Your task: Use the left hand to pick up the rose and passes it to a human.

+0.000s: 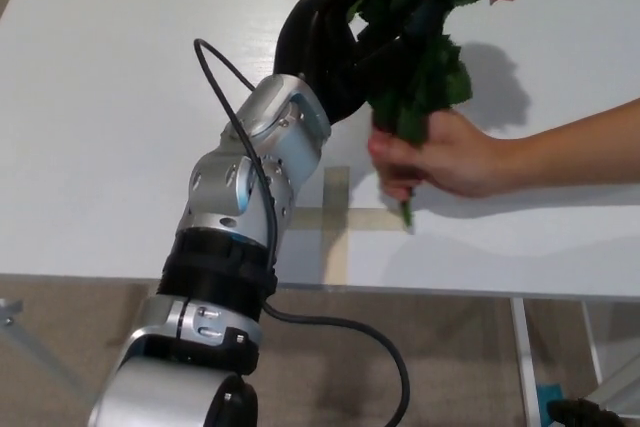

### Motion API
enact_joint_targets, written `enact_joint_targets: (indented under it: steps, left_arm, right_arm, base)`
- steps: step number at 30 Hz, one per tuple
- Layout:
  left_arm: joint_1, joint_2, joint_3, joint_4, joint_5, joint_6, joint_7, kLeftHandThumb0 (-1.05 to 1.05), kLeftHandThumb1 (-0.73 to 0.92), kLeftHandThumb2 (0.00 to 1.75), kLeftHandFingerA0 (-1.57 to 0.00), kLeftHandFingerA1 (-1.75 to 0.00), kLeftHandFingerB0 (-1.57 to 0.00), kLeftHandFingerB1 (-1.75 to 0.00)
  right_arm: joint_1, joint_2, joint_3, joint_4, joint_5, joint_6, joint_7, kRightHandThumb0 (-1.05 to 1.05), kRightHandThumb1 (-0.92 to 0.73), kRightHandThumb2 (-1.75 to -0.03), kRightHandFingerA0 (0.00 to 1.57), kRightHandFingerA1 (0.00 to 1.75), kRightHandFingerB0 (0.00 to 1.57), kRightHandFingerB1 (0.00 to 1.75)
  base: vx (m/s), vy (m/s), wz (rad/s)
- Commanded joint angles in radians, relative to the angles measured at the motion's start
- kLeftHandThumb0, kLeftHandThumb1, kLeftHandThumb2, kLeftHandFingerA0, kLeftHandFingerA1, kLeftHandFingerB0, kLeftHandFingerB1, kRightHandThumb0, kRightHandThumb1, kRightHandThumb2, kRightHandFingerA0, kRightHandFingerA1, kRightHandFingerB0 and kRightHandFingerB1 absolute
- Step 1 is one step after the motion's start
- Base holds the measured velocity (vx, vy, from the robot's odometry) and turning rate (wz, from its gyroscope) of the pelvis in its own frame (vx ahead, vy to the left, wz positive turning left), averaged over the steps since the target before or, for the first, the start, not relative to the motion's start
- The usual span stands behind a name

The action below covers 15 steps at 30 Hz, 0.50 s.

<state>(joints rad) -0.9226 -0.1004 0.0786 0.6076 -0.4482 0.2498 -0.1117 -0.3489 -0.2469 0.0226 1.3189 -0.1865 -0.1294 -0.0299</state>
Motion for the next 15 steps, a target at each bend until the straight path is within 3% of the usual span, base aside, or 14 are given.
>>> enact_joint_targets:
  steps: [1,2,3,4,6,7,13,15]
  left_arm:
    - [-0.048,-0.133,-0.068,-0.002,-0.003,0.022,-0.086,-0.39,0.64,0.60,-0.58,-0.40,-0.32,-0.31]
    - [-0.051,-0.120,-0.081,0.001,0.001,0.025,-0.109,-0.39,0.64,0.60,-0.58,-0.40,-0.32,-0.31]
    - [-0.053,-0.106,-0.096,0.005,0.004,0.030,-0.139,-0.53,0.38,0.76,-0.01,-0.32,-0.01,-0.29]
    - [-0.056,-0.082,-0.122,0.008,0.013,0.038,-0.182,-0.68,0.41,0.77,0.00,-0.03,0.00,-0.13]
    - [-0.054,-0.063,-0.144,0.005,0.022,0.040,-0.207,-0.70,0.42,0.78,0.00,-0.01,0.00,-0.13]
    - [-0.051,-0.051,-0.158,-0.014,0.025,0.058,-0.210,-0.77,0.47,0.56,0.00,0.00,0.00,-0.17]
    - [-0.054,-0.034,-0.173,-0.023,0.029,0.076,-0.226,-0.82,0.46,0.59,0.00,0.00,0.00,-0.17]
    - [-0.060,-0.005,-0.180,-0.026,0.028,0.095,-0.275,-0.81,0.46,0.60,0.00,0.00,0.00,-0.07]
  right_arm:
    - [0.001,0.012,-0.002,0.001,-0.001,0.018,-0.008,-0.31,-0.70,-0.61,0.69,0.45,0.51,0.38]
    - [0.000,0.012,-0.002,0.001,-0.001,0.018,-0.008,-0.31,-0.70,-0.61,0.69,0.45,0.51,0.38]
    - [0.000,0.011,-0.002,0.002,-0.001,0.018,-0.008,-0.31,-0.70,-0.61,0.69,0.45,0.51,0.38]
    - [0.002,0.010,0.000,0.002,-0.003,0.018,-0.007,-0.32,-0.70,-0.61,0.69,0.45,0.51,0.38]
    - [0.003,0.008,-0.001,0.002,-0.003,0.017,-0.005,-0.32,-0.70,-0.61,0.68,0.45,0.51,0.38]
    - [0.001,0.009,-0.001,0.002,-0.003,0.017,-0.004,-0.32,-0.70,-0.61,0.68,0.45,0.51,0.38]
    - [0.001,0.007,-0.003,0.003,-0.001,0.015,-0.003,-0.32,-0.70,-0.61,0.67,0.44,0.50,0.38]
    - [-0.003,0.010,0.000,0.001,-0.004,0.017,-0.004,-0.32,-0.70,-0.61,0.67,0.44,0.51,0.38]
  base:
    - [0.00,0.000,0.00]
    - [0.00,0.000,0.00]
    - [0.00,0.000,0.00]
    - [0.00,0.000,0.00]
    - [0.00,0.000,0.00]
    - [0.00,0.000,0.00]
    - [0.00,0.000,0.00]
    - [0.00,0.000,0.00]
